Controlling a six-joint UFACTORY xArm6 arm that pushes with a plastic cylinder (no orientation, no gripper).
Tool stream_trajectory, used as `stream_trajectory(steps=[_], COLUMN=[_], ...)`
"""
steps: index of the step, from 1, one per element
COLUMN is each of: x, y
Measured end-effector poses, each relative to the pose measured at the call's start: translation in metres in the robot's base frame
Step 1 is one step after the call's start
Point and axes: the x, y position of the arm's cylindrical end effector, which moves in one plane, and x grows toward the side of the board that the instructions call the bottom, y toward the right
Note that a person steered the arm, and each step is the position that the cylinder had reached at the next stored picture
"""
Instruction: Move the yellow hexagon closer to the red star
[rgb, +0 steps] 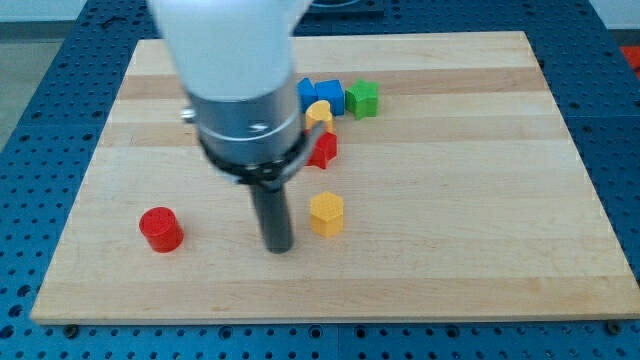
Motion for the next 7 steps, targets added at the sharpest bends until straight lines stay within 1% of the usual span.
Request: stream_trajectory(steps=[2, 3, 5, 6, 7], x=[0.000, -0.001, -0.045, -0.058, -0.058], y=[0.050, 0.053, 0.061, 0.061, 0.059])
